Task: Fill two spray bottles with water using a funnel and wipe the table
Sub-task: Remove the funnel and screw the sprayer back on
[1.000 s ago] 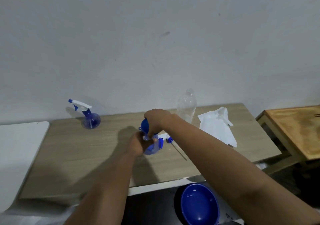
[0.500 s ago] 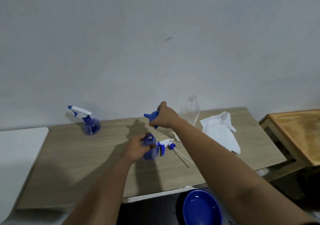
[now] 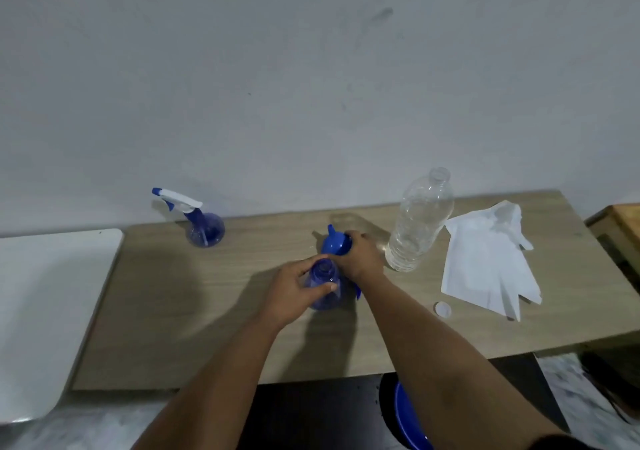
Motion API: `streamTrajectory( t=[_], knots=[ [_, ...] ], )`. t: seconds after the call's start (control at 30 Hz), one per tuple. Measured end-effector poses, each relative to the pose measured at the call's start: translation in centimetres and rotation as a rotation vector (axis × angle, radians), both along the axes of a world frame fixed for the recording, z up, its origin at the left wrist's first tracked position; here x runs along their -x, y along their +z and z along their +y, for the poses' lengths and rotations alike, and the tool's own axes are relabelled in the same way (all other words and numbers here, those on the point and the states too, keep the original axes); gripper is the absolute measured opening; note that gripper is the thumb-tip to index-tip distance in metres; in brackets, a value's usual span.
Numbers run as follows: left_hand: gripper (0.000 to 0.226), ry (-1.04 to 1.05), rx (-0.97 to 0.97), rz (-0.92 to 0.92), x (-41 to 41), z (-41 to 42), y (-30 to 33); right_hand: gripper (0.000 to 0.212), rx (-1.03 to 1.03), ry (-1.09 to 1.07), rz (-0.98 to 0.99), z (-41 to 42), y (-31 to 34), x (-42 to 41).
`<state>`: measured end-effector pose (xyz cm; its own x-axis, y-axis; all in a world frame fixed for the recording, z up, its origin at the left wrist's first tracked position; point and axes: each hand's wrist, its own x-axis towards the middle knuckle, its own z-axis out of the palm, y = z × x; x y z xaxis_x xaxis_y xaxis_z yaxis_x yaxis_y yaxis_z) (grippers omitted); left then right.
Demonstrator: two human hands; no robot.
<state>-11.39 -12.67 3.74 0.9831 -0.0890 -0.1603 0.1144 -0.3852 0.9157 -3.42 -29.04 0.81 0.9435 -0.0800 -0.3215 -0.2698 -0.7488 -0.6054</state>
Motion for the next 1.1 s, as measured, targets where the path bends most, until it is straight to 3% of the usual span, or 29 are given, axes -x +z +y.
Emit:
streamTrajectory(
  t=[0.17, 0.27, 0.37, 0.57, 0.73, 0.87, 0.93, 1.1],
  knots=[
    [0.053, -0.007, -0.002, 0.014, -0.1, 0.2, -0.3, 0.066, 0.233, 0.063, -0.023, -0.3, 0.4, 0.5],
    [0.056, 0.01, -0.005, 0.023, -0.1, 0.2, -0.4, 0.041, 0.361, 0.104, -0.064, -1.0, 1.3, 1.5],
    [0.053, 0.023, -0.001, 0.032, 0.1, -0.1, -0.3, 0.038, 0.478, 0.101, -0.019, -2.2, 1.3, 3.2],
    [0.051, 0.043, 0.058, 0.037, 0.8, -0.7, -0.8, 0.033, 0.502, 0.046, 0.12, -4.5, 0.1, 5.7],
    [0.077, 0.083, 0.045, 0.059, 2.4, -0.7, -0.7, 0.03, 0.333, -0.005, 0.132, -5.0, 0.4, 7.7],
    [0.062, 0.08, -0.005, 0.052, 3.4, -0.6, 0.0, 0.022, 0.066, -0.099, 0.049, -4.9, 3.7, 6.8],
    [0.05, 0.078, -0.024, 0.064, 3.6, -0.8, 0.8, 0.014, -0.129, -0.138, -0.037, -4.4, 6.5, 5.6],
    [0.041, 0.077, -0.063, 0.114, 3.6, -1.2, 1.3, 0.018, -0.762, -0.21, -0.233, -1.9, 15.3, 5.3]
  ],
)
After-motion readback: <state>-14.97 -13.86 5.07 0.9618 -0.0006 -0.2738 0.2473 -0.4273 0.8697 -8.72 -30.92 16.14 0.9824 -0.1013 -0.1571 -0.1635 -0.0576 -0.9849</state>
